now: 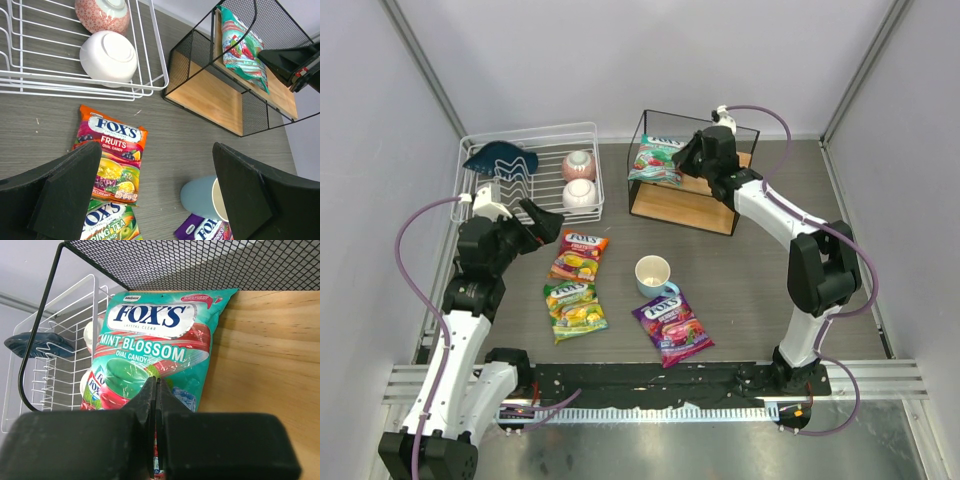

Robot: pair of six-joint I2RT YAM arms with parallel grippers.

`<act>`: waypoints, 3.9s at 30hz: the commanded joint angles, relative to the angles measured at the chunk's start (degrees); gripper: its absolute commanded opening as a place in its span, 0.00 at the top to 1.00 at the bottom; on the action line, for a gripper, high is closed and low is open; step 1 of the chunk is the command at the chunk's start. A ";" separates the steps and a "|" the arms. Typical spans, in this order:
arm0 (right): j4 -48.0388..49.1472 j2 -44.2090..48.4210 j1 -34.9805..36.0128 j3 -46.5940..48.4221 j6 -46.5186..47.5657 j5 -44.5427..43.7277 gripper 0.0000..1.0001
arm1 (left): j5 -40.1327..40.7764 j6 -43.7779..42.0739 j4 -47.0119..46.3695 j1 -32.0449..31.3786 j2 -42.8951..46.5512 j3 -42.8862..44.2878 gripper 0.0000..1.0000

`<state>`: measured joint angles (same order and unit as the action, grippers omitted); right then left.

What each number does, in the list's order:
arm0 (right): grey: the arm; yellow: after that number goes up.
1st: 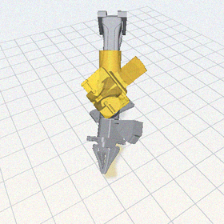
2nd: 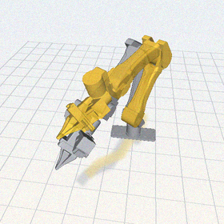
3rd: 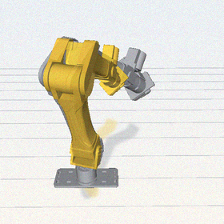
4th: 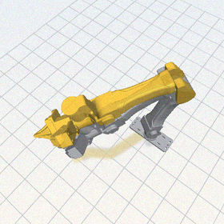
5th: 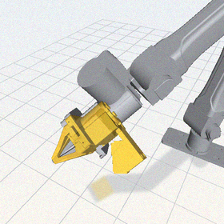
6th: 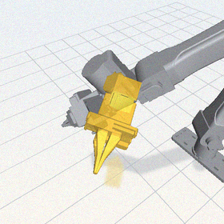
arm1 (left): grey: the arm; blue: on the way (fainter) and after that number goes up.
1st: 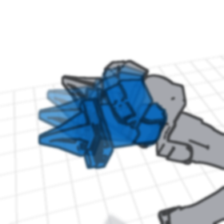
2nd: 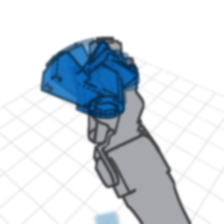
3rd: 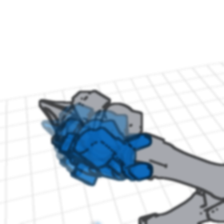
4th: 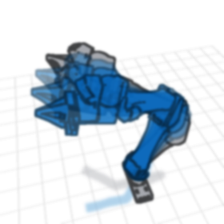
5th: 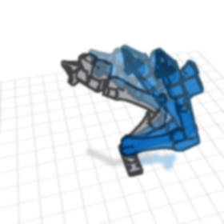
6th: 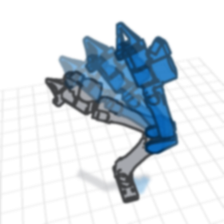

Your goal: Place and organize the candy bags onto the shelf

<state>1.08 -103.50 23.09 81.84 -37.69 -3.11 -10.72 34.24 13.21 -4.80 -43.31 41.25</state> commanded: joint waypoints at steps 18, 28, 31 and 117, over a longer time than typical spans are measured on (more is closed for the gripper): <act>-8.10 37.18 3.97 -21.33 8.86 -1.98 0.69 | -2.20 1.18 -1.52 0.49 -1.34 1.11 0.00; -21.99 63.75 6.35 -44.03 5.01 2.32 0.58 | -2.99 1.97 -1.61 0.49 -2.92 1.99 0.00; -23.14 67.90 6.35 -50.28 0.26 6.71 0.47 | -4.13 2.32 -1.44 0.40 -3.62 2.51 0.00; -39.72 73.88 12.94 -55.85 -4.58 16.48 0.99 | -10.81 0.56 -0.03 2.51 -5.21 3.22 0.00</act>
<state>-26.55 -33.43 35.68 19.57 -41.36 17.17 -19.66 34.48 14.85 -2.81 -48.36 42.63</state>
